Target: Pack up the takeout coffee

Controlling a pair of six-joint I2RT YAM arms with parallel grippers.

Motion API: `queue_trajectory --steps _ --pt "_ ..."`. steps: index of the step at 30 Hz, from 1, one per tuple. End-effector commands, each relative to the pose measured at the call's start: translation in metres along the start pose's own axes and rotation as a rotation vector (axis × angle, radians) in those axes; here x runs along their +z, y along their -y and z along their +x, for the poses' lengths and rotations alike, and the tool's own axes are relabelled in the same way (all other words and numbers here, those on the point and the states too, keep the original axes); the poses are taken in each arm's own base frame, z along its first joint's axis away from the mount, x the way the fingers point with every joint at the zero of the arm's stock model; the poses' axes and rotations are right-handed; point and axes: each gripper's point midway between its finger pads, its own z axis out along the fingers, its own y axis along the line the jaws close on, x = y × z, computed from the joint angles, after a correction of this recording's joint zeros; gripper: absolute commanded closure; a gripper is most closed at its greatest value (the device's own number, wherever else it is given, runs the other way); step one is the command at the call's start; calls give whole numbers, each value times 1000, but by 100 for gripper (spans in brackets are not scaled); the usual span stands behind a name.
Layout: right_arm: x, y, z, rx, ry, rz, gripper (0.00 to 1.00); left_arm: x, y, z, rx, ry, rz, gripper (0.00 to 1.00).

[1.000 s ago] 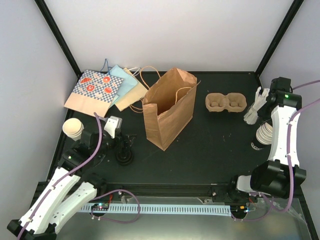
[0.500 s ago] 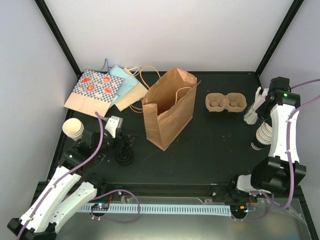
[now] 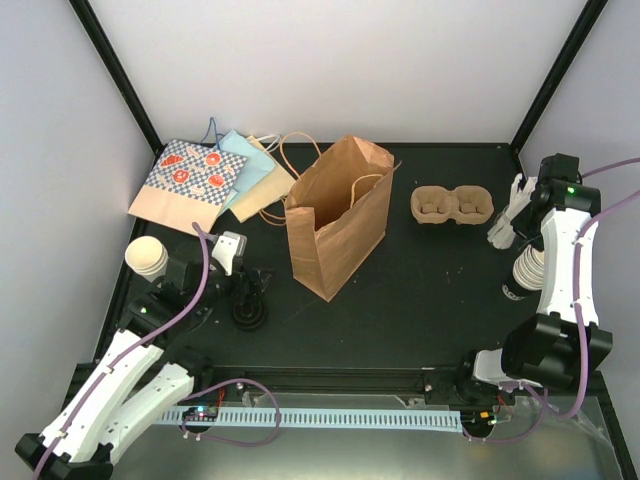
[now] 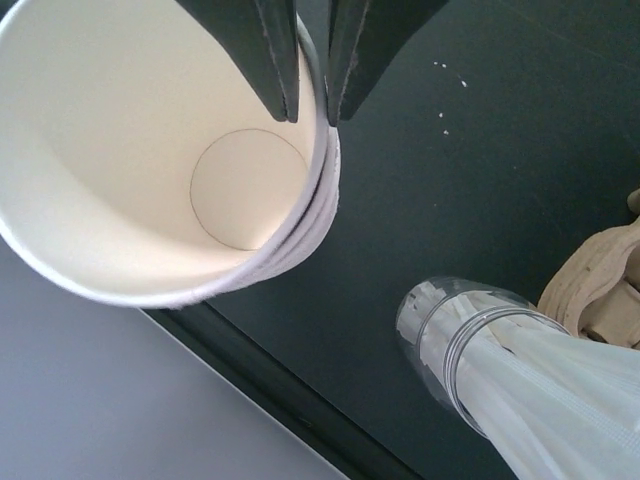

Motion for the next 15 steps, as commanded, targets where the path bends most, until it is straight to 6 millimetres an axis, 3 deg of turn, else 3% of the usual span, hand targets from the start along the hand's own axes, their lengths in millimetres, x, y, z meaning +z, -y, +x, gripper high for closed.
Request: queue_trajectory --steps 1,5,15 --pt "-12 5 -4 16 28 -3 90 -2 3 -3 5 9 10 1" --pt "-20 8 -6 25 42 -1 99 -2 2 -4 5 11 6 1" --pt "-39 13 -16 34 72 9 99 -2 2 -4 5 12 3 1"
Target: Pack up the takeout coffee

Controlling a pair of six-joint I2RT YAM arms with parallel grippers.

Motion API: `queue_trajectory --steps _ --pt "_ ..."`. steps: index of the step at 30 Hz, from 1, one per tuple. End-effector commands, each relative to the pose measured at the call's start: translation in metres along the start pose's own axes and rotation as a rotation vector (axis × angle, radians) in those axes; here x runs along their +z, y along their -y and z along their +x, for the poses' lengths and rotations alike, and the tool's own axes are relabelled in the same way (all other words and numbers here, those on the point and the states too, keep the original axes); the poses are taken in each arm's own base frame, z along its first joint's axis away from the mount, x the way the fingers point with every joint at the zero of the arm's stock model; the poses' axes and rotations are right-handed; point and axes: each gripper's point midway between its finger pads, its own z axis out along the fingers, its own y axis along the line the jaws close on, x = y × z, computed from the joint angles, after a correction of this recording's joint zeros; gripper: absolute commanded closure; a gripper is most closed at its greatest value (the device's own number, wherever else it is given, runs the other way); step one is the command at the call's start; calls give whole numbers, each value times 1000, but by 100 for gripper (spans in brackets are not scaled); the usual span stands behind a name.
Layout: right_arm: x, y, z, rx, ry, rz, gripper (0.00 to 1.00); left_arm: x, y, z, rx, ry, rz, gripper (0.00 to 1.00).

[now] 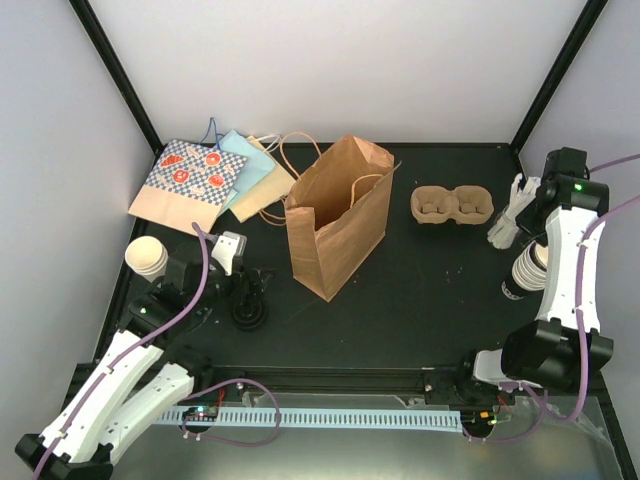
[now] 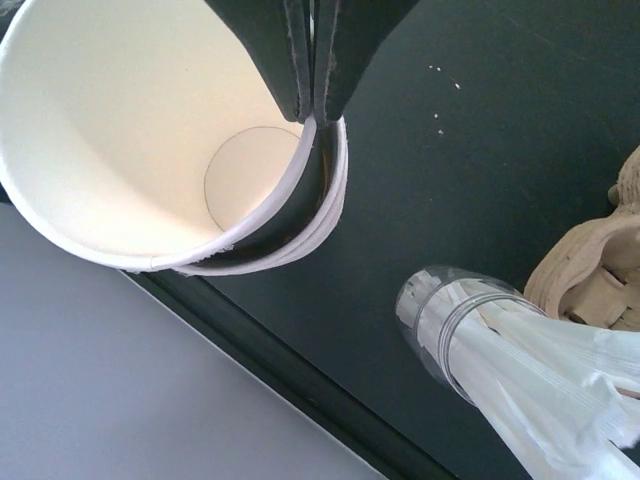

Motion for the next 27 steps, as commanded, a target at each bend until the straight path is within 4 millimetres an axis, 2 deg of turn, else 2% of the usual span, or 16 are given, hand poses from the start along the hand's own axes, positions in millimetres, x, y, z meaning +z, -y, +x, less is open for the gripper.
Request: queue_trajectory --steps 1,6,13,23,27 --pt "-22 9 -10 24 48 12 99 -2 2 -4 4 13 3 1" --pt "-46 19 -23 36 88 45 99 -2 2 -4 4 13 2 1" --pt "-104 15 -43 49 189 -83 99 -3 1 -5 4 18 1 1" --pt "-186 -23 -35 -77 298 -456 99 -5 1 -5 3 26 -4 1" --pt "-220 -52 -22 -168 316 -657 99 -6 1 -6 6 34 -4 1"
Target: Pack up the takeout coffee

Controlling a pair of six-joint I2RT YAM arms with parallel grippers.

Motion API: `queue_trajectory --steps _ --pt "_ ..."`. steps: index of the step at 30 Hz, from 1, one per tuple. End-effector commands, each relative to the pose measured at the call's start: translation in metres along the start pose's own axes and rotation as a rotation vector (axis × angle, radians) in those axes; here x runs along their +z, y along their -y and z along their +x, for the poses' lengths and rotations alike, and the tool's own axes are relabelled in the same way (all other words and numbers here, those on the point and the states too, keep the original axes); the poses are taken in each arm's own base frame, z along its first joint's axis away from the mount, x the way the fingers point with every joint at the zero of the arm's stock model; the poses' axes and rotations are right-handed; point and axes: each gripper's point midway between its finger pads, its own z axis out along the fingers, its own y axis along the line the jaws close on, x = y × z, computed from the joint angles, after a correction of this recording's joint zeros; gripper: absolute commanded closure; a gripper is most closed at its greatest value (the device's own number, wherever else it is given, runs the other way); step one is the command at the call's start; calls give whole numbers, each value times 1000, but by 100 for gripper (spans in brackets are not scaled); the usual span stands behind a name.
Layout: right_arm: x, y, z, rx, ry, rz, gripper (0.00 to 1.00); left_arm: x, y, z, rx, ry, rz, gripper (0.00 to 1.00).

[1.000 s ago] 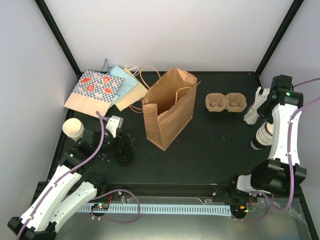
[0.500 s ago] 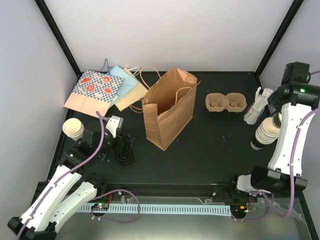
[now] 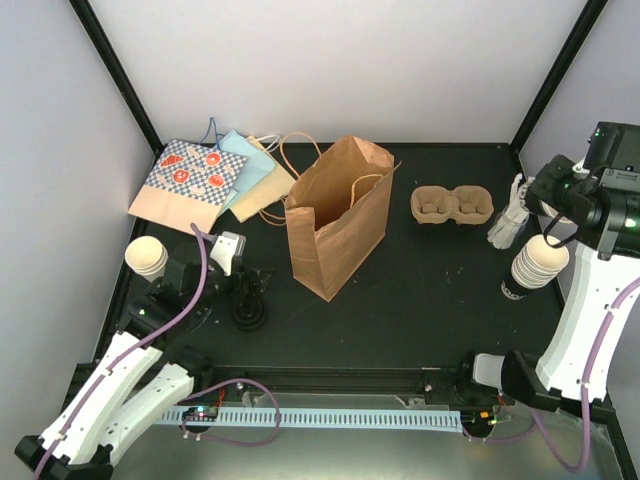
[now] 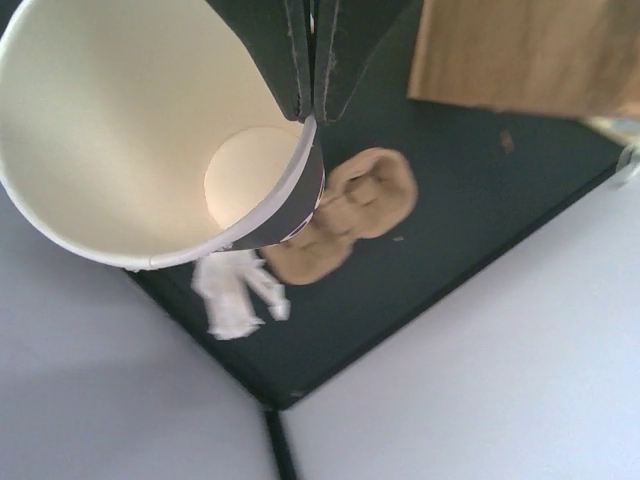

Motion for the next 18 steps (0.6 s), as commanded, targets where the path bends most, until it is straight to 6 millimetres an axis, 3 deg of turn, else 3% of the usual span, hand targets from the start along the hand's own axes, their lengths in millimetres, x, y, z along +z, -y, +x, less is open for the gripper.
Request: queue_trajectory --steps 1,4,10,18 --pt "-25 -52 5 -86 -5 -280 99 -5 1 -6 5 32 -3 1" --pt "-28 -83 23 -154 -66 -414 99 -8 2 -8 8 47 1 1" --pt "-5 -89 65 -212 -180 -404 99 -9 0 -8 6 53 -7 1" --pt "40 -100 159 -434 -338 -318 99 -7 -2 -9 2 49 -21 1"
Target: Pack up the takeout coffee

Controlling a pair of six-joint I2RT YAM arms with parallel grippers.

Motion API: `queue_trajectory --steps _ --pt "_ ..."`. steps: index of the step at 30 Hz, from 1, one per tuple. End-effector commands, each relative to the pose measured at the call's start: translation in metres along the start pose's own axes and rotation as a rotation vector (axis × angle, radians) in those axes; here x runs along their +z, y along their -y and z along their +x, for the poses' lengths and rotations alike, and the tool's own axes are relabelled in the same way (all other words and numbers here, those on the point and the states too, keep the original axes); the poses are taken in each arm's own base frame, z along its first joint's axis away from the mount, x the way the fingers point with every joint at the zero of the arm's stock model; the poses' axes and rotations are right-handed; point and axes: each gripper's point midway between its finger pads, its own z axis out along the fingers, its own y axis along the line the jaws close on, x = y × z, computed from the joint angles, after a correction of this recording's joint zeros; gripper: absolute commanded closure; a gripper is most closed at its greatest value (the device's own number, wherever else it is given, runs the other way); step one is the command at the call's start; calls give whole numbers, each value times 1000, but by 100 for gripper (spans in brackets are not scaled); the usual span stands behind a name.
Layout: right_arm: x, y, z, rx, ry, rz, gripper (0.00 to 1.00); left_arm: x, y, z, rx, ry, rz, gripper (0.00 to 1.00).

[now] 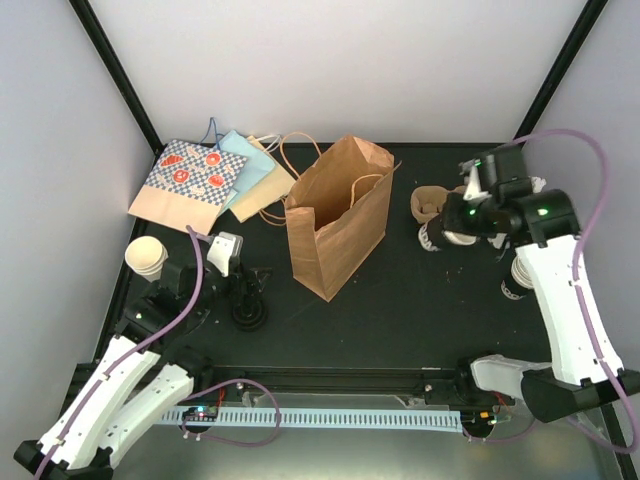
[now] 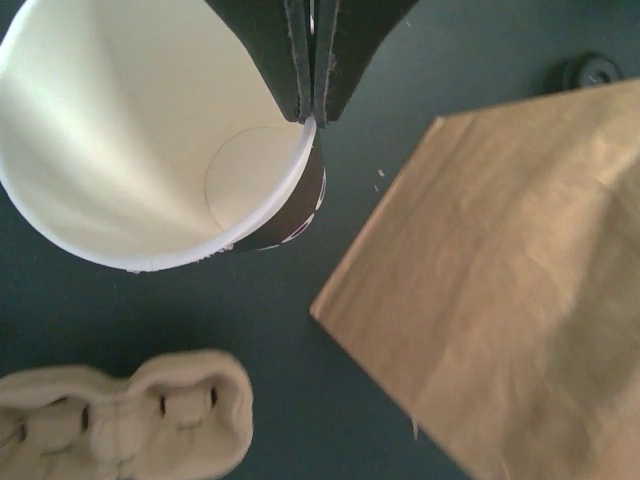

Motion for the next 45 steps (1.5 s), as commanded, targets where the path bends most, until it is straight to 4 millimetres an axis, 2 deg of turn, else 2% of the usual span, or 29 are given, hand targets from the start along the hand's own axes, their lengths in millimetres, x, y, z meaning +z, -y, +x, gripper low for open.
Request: queue_trajectory --steps 1,5,8,16,22,25,32,38,45 --pt "25 -1 20 -72 -5 66 99 0 -3 -5 -4 18 -21 1" --pt "50 -7 50 -138 -53 63 99 1 -5 -4 -9 13 -34 1" --pt "61 -16 70 -192 -52 45 99 5 -8 -3 -23 0 -46 1" --pt "72 -40 114 -280 -38 -88 99 12 -24 0 -47 -47 -140 1" --pt "86 -32 133 -358 -46 20 99 13 -29 0 -56 -46 -172 1" --pt "92 -31 136 -383 -48 69 99 13 -32 0 -73 -48 -189 1" --pt "108 -43 147 -415 -73 89 99 14 -35 1 -88 -69 -209 1" --pt "125 -44 160 -466 -106 195 99 17 -33 3 -103 -81 -200 1" --pt "146 -44 184 -518 -180 240 99 22 -30 10 -125 -119 -182 1"
